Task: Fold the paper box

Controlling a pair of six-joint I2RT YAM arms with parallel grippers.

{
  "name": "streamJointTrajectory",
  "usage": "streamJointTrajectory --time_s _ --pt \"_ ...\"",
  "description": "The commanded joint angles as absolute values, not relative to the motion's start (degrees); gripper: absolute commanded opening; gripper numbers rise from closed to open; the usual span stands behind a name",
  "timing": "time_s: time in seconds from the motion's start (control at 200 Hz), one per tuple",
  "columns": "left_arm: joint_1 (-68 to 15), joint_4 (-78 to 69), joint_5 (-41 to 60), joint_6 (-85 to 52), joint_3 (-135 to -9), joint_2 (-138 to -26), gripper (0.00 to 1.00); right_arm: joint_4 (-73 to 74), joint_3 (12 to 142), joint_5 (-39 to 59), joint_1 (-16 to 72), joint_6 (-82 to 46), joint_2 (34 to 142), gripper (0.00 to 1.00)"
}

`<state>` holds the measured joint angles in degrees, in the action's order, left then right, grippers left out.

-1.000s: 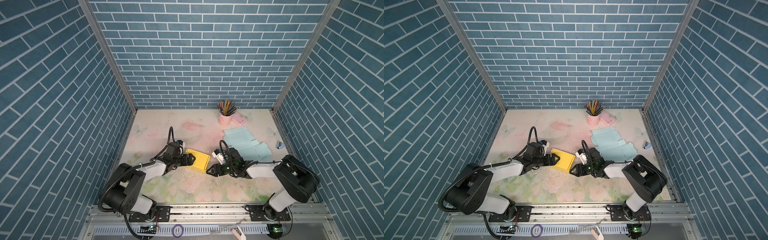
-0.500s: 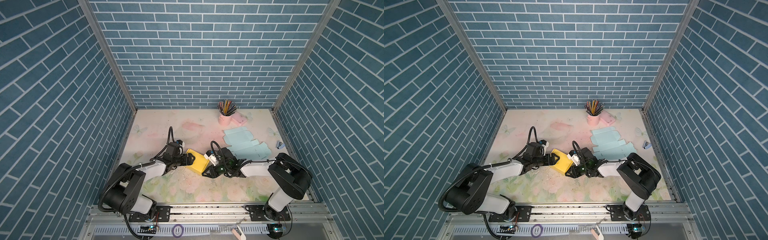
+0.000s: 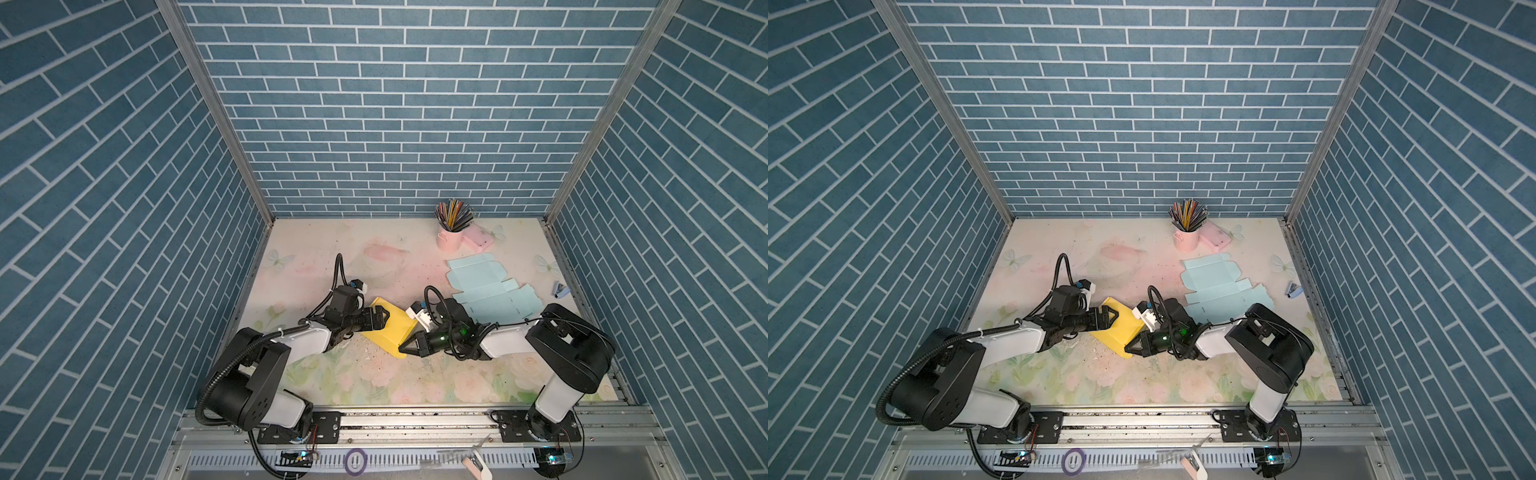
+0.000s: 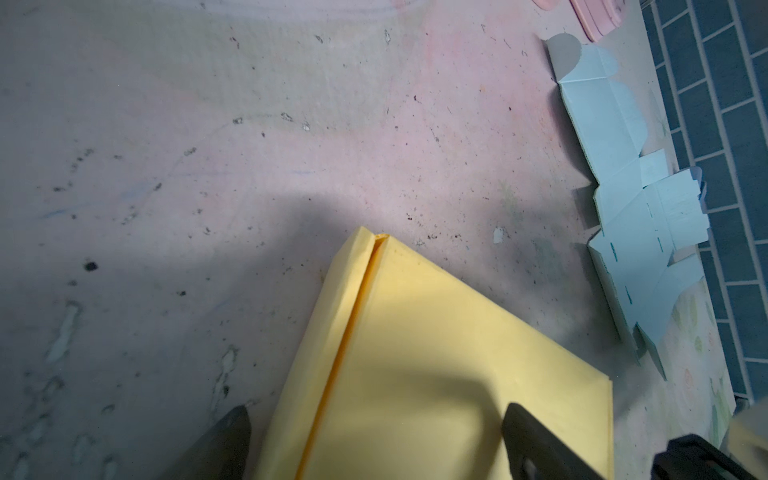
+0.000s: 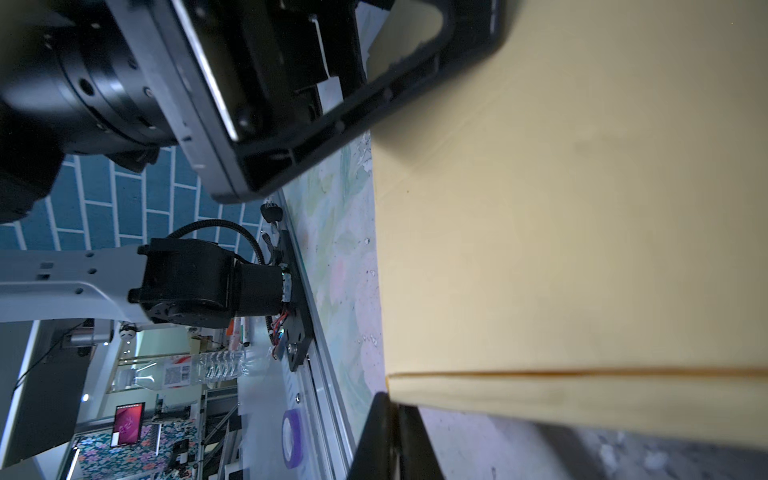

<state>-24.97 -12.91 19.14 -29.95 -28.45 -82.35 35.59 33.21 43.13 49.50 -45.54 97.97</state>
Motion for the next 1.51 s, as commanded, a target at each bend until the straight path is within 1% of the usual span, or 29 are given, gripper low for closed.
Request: streamJointTrajectory --time_s 0.0,0.04,0.105,0.21,0.225,0.285,0.33,0.465,0.525,0.585,0.695,0.84,1.015,1.295,1.5 --pt "-25.6 -8.4 21.4 -31.2 -26.6 -80.9 0.98 47.0 32.3 44.6 47.9 -51.4 97.7 0.09" --pt "-25.6 -7.7 21.3 -30.9 -26.5 -80.1 0.99 46.2 31.6 44.6 47.3 -50.8 96.9 0.11" --pt "-25.6 -6.9 21.1 -30.9 -26.6 -78.9 0.99 44.9 30.4 44.4 46.2 -49.8 95.5 0.19" --pt "-25.6 -6.2 21.1 -30.7 -26.3 -78.0 0.99 35.3 30.1 42.4 44.6 -45.1 92.0 0.34" --pt "-25.5 -6.2 21.1 -30.7 -26.2 -77.8 0.98 34.4 30.1 42.1 44.5 -44.6 91.7 0.35" --pt "-25.6 -6.3 21.2 -30.7 -25.9 -77.7 0.98 29.8 30.1 40.6 44.0 -42.4 89.4 0.46" --pt "-25.6 -6.3 21.3 -30.7 -25.7 -77.6 0.98 26.7 30.3 39.4 43.7 -41.1 87.8 0.51" --pt "-25.6 -5.6 21.0 -30.6 -24.9 -75.7 0.98 13.8 32.3 33.5 43.6 -36.0 82.4 0.60" --pt "-25.6 -4.4 20.4 -30.4 -24.7 -74.3 0.98 9.0 32.9 30.7 43.8 -34.7 80.1 0.62" --pt "-25.6 -3.1 19.8 -30.0 -24.3 -72.8 0.99 3.6 33.6 27.2 44.9 -33.7 77.6 0.63" --pt "-25.8 -0.9 19.1 -29.3 -23.6 -70.5 0.99 -5.1 35.2 19.1 49.8 -33.5 73.8 0.64" --pt "-27.0 -0.6 19.2 -29.3 -22.7 -69.1 0.99 -7.8 36.1 12.3 55.4 -36.6 73.0 0.64" --pt "-28.5 -1.3 19.4 -29.6 -21.7 -68.7 0.99 -8.3 39.5 9.0 57.4 -36.4 78.3 0.64" --pt "-30.2 -3.1 19.7 -31.0 -20.6 -67.9 0.99 -9.5 46.0 6.9 57.7 -33.4 85.4 0.64" --pt "-32.3 -2.6 20.0 -32.6 -20.8 -65.7 0.99 -9.0 48.1 8.2 57.9 -32.7 89.3 0.63"
